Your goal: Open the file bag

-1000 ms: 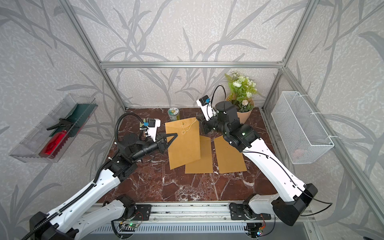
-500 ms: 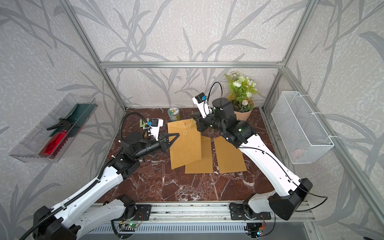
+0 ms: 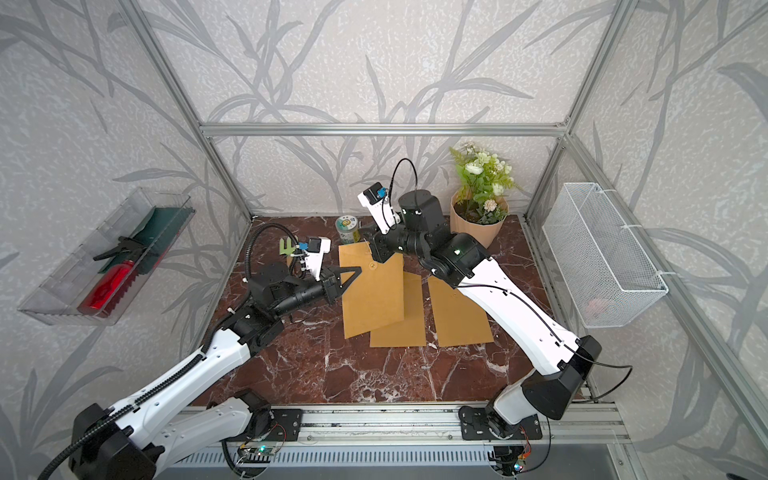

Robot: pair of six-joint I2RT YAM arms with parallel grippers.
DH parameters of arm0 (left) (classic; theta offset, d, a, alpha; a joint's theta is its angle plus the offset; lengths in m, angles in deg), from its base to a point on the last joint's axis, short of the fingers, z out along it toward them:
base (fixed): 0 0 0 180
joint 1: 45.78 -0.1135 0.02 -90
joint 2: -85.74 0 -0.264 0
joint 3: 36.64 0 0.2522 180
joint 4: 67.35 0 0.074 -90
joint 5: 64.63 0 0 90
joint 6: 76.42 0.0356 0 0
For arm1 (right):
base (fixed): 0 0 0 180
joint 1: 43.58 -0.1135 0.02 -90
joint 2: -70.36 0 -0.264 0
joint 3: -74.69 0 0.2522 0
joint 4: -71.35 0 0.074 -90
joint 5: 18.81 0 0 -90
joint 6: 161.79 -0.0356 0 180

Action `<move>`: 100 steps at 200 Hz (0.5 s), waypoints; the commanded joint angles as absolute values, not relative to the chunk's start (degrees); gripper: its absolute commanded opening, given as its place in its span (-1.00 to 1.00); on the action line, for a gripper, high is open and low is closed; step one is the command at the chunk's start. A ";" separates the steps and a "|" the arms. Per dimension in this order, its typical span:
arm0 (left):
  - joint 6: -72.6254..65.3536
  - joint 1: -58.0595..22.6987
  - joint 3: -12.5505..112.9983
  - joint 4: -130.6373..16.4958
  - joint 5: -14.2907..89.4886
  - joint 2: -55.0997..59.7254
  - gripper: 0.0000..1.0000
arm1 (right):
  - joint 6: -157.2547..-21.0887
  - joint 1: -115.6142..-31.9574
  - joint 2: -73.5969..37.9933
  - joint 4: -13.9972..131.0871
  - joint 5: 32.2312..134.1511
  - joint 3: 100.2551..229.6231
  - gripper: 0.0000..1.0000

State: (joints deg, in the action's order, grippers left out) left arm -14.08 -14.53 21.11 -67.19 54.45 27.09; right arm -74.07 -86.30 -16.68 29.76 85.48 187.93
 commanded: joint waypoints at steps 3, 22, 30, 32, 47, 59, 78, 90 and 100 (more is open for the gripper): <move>-14.01 -14.23 22.80 -69.68 54.91 27.10 -1.00 | -74.11 -87.67 -18.01 29.60 86.31 190.95 -1.00; -14.00 -14.23 22.85 -69.84 54.51 26.96 -1.00 | -74.30 -88.60 -19.20 29.61 86.66 192.19 -1.00; -14.01 -14.23 22.80 -69.94 54.31 26.87 -1.00 | -74.42 -88.92 -19.65 29.64 86.75 192.74 -1.00; -14.01 -14.27 22.77 -69.94 54.25 26.90 -1.00 | -74.42 -88.97 -19.75 29.64 86.75 192.88 -1.00; -14.15 -14.23 22.81 -70.20 53.96 26.86 -1.00 | -74.44 -89.67 -20.55 29.56 86.99 193.80 -1.00; -14.19 -14.25 22.82 -70.45 53.63 26.77 -1.00 | -74.60 -90.14 -21.06 29.56 87.07 194.39 -1.00; -14.34 -14.23 22.86 -70.72 53.08 26.77 -1.00 | -74.82 -90.84 -21.65 29.68 87.28 195.04 -1.00; -14.36 -14.23 22.96 -70.82 52.63 26.87 -1.00 | -75.04 -91.21 -21.83 29.89 87.59 195.29 -1.00; -14.45 -14.25 22.93 -70.91 52.20 26.94 -1.00 | -75.13 -91.56 -21.92 30.01 87.63 195.41 -1.00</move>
